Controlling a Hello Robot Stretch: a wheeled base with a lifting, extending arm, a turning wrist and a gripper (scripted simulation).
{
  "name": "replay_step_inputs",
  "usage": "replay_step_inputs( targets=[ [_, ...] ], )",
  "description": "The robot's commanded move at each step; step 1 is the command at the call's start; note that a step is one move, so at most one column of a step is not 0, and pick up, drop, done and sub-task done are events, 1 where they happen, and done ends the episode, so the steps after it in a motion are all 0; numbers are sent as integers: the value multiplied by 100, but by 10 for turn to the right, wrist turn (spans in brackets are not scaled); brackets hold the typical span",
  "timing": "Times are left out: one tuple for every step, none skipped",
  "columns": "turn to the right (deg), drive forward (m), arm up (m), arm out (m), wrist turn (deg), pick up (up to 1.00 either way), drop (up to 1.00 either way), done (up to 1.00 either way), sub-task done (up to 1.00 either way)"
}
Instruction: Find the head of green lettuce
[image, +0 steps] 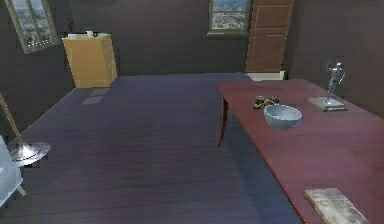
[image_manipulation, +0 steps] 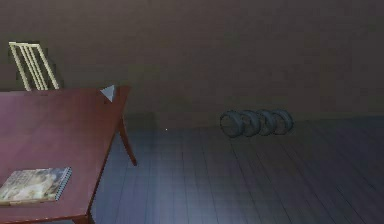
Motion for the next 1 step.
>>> replay_step_inputs(
  targets=[
    [30,0,0,0,0,0,0,0,0]
  ],
)
